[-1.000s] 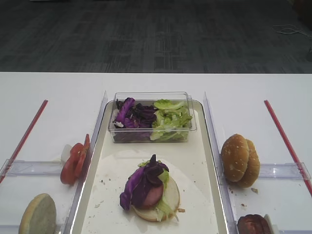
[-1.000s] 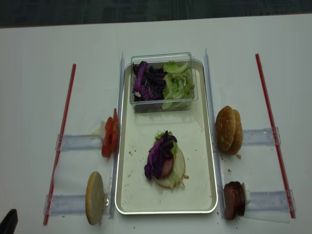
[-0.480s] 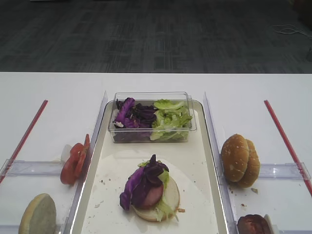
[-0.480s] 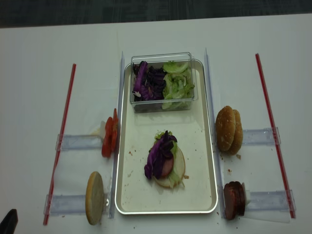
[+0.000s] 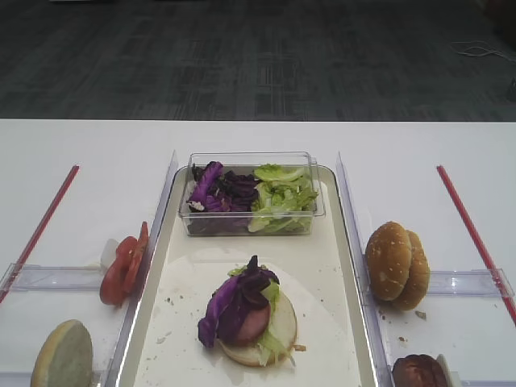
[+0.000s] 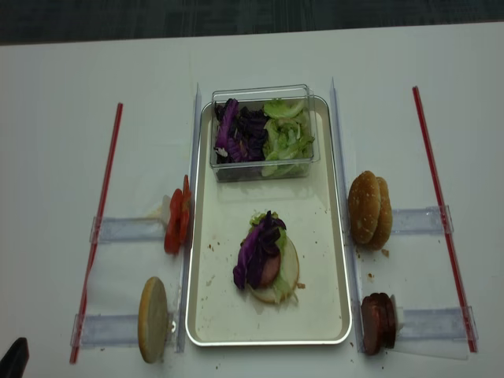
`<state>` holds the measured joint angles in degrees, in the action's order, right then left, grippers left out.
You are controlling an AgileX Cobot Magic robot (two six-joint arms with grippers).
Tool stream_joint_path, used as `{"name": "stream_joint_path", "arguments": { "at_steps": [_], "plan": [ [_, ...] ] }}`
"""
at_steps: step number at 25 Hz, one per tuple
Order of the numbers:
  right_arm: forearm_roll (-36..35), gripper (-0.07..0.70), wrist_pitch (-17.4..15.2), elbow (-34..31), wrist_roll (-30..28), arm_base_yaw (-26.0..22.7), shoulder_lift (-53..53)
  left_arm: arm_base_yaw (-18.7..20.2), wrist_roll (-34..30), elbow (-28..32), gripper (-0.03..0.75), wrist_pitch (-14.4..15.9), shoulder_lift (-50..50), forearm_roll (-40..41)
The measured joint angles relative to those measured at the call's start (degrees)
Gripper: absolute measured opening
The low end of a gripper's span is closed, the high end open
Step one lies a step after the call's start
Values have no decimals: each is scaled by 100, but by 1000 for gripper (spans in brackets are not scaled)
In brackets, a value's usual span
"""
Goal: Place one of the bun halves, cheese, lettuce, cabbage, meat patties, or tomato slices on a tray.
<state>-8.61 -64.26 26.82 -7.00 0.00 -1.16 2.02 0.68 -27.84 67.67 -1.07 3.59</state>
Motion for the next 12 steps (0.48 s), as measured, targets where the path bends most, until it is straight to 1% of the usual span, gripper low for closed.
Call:
{"name": "stream_joint_path", "arguments": {
  "at_steps": [12],
  "plan": [
    [0, 387, 0, 0, 0, 0, 0, 0, 0, 0, 467, 0, 0, 0]
  ]
}}
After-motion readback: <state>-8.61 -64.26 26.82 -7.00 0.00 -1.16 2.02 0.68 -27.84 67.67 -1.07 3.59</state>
